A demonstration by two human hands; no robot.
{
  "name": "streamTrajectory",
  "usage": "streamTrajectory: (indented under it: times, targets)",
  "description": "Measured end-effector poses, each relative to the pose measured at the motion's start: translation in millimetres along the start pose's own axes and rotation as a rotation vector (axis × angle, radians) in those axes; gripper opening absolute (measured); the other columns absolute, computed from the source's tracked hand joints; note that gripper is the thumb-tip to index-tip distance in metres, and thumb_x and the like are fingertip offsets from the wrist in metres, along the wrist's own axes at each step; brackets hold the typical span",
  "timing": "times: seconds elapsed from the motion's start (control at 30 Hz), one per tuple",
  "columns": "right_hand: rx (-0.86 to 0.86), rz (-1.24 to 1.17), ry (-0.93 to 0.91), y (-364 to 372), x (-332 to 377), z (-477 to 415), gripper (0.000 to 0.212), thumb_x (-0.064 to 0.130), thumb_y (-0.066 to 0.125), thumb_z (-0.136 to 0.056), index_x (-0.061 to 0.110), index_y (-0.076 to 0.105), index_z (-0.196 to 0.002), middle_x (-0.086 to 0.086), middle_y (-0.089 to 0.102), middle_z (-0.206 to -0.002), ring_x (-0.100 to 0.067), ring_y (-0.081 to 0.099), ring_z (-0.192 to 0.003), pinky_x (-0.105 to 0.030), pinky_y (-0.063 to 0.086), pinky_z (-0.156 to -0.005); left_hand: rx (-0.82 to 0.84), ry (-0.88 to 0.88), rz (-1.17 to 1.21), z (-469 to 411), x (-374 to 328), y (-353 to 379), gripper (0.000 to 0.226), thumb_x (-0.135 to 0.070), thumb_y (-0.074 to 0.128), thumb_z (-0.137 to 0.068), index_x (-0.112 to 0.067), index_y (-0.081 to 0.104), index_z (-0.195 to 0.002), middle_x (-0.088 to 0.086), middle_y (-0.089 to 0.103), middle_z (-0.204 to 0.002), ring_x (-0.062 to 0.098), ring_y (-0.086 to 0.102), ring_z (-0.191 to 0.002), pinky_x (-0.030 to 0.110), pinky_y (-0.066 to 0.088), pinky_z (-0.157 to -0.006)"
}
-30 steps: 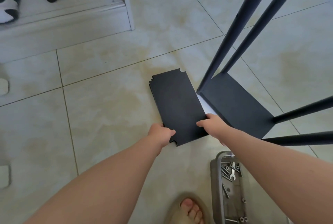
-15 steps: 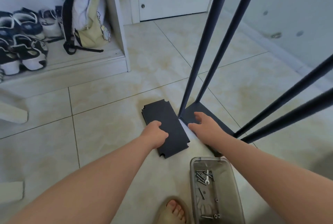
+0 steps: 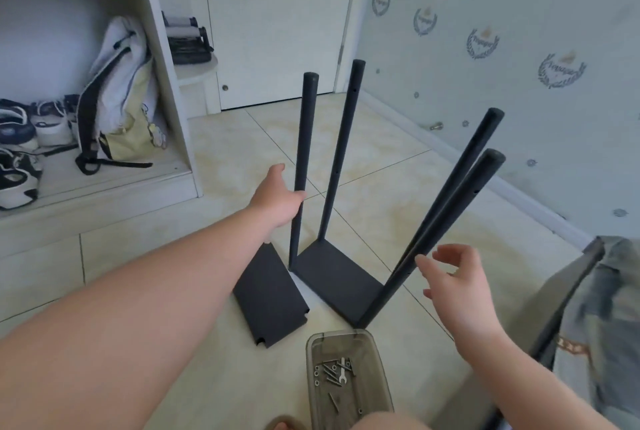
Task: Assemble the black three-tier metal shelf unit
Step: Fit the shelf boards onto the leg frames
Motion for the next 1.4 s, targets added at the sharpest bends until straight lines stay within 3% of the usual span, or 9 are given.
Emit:
streamTrajectory:
  times: [0.13,0.2,0.3,0.4,0.53,0.77,1.03,1.27,1.4]
  targets:
    - [-0.027,-0.028,0.003,-10.1,7.0,-23.9,0.058,0.03,0.067,-0.095,0.023,0.036,-0.144,0.009,0.045,-0.134,-0.018,0.057,-0.111,-0.035,0.043,-0.083,-0.045,0.005,0.003,-23.6,-27.1,-0.9,0.079,-0.022,0.06,-0.098,-0.022,0.011,-0.159,0.004,0.027,-0.162,0.029,0.038,-0.142,0.033,0.035,-0.106]
    - [-0.006,-0.014,-0.014,-7.1,7.9,-36.7,0.049,0.027,0.064,-0.097,0.026,0.041,-0.14,0.01,0.05,-0.13,-0.011,0.059,-0.105,-0.028,0.045,-0.078,-0.059,0.008,0.004,-36.9,-36.8,-1.0,0.082,-0.022,0.063,-0.096,-0.022,0.01,-0.159,0.005,0.028,-0.161,0.029,0.04,-0.14,0.036,0.037,-0.111]
    - [0.007,0.025,-0.028,-1.9,3.0,-53.3,0.022,0.018,0.056,-0.1,0.025,0.051,-0.12,0.012,0.059,-0.113,0.001,0.058,-0.088,-0.019,0.042,-0.061,-0.069,0.045,0.002,-56.3,-50.1,0.2,0.075,-0.02,0.064,-0.094,-0.023,0.022,-0.155,0.002,0.045,-0.147,0.027,0.053,-0.123,0.041,0.047,-0.103]
    - [0.014,0.032,-0.043,5.8,-2.6,-66.0,0.013,0.012,0.053,-0.099,0.019,0.055,-0.111,0.003,0.065,-0.098,-0.02,0.061,-0.079,-0.026,0.044,-0.057,-0.064,0.095,-0.014,-71.9,-60.2,1.9,0.051,-0.016,0.063,-0.092,-0.019,0.042,-0.139,0.0,0.059,-0.122,0.025,0.059,-0.107,0.038,0.051,-0.092]
    - [-0.008,0.007,-0.075,14.1,-2.8,-77.0,0.014,0.009,0.053,-0.099,0.02,0.055,-0.106,0.001,0.065,-0.094,-0.021,0.062,-0.088,-0.028,0.046,-0.063,-0.036,0.144,-0.017,-74.6,-66.8,9.4,0.032,-0.008,0.058,-0.093,-0.018,0.056,-0.123,0.003,0.068,-0.111,0.026,0.065,-0.102,0.034,0.051,-0.084]
    - [-0.013,-0.005,-0.131,11.9,18.9,-80.4,0.02,0.003,0.052,-0.099,0.019,0.054,-0.109,0.007,0.064,-0.095,-0.024,0.063,-0.094,-0.021,0.045,-0.066,-0.096,0.212,0.004,-42.4,-67.1,5.1,0.023,-0.007,0.056,-0.094,-0.018,0.059,-0.114,0.0,0.067,-0.109,0.023,0.062,-0.099,0.027,0.042,-0.073]
    - [-0.007,-0.016,-0.279,7.2,87.5,-42.8,0.025,0.004,0.05,-0.097,0.025,0.055,-0.109,0.011,0.066,-0.099,-0.023,0.064,-0.095,-0.04,0.053,-0.082,-0.269,0.248,0.09,23.8,-83.8,-70.9,0.022,-0.006,0.055,-0.095,-0.016,0.059,-0.114,-0.002,0.066,-0.108,0.021,0.062,-0.096,0.017,0.042,-0.064]
    - [0.076,-0.06,-0.407,42.4,156.1,23.5,0.026,0.002,0.048,-0.097,0.024,0.054,-0.109,0.01,0.065,-0.098,-0.025,0.063,-0.096,-0.043,0.054,-0.085,-0.425,0.253,0.097,106.2,-72.4,-169.3,0.021,-0.004,0.056,-0.096,-0.019,0.054,-0.11,-0.005,0.064,-0.102,0.021,0.063,-0.098,0.032,0.051,-0.084]
    - [0.161,-0.049,-0.443,83.5,177.4,67.3,0.024,0.0,0.05,-0.096,0.02,0.054,-0.108,0.008,0.063,-0.097,-0.028,0.064,-0.093,-0.045,0.055,-0.085,-0.497,0.199,0.061,153.4,-43.9,-215.1,0.028,-0.003,0.054,-0.095,-0.02,0.054,-0.118,-0.003,0.066,-0.107,0.02,0.063,-0.099,0.029,0.047,-0.079]
Point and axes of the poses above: each hand's wrist, its own z-axis away from the middle knuckle, its own y-axis out of the palm, x = y × z, the point moved 7 cm from there along -z, towards the middle knuckle
